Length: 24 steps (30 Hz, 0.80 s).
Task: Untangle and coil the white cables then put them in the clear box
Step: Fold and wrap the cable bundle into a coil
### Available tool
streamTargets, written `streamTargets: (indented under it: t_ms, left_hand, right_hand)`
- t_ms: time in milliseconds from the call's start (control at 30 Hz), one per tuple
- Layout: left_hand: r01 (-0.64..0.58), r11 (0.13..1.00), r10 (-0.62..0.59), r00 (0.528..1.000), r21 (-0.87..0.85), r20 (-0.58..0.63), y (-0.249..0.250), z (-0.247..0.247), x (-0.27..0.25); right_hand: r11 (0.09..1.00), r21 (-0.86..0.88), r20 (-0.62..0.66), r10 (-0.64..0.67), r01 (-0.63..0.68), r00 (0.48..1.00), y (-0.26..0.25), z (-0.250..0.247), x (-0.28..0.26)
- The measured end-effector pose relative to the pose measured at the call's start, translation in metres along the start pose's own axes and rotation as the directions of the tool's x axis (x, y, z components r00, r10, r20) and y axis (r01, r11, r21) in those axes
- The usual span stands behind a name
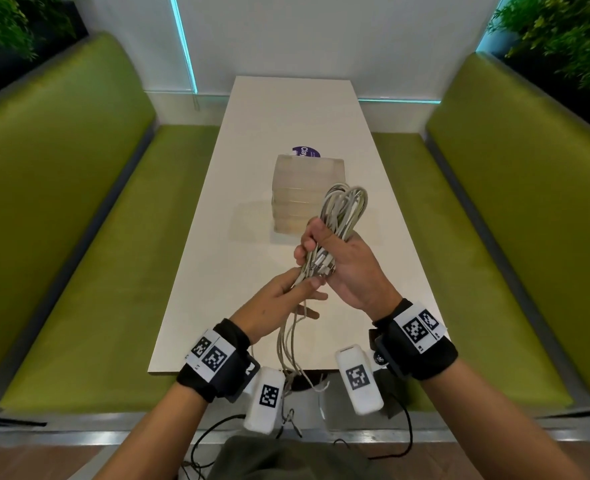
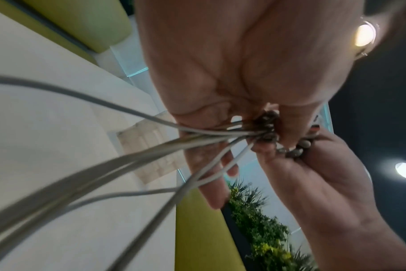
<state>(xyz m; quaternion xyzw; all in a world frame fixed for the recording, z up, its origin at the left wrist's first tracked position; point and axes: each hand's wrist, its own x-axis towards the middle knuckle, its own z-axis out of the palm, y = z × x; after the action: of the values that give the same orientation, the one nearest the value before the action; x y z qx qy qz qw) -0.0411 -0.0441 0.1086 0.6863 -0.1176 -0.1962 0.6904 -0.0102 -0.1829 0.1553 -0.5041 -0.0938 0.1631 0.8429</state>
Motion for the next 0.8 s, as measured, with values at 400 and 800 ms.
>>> streamTargets:
  t_ms: [400,800]
  left_hand:
    - [0.083,0.995,-0.092,0.982,0.063,0.165,-0.012,-0.024,-0.014]
    - [-0.019,0.990,0.024,0.999,-0.141,0.034,-0.002,-0.031,-0.016]
  right_hand:
    - [0.952,-0.291,0.112,-0.064,0.094,0.992,-0.020,-0.003,0.006]
    - [0.305,-0.948,0.208,0.375,0.092,0.904,-0.039,-0.011,0.006]
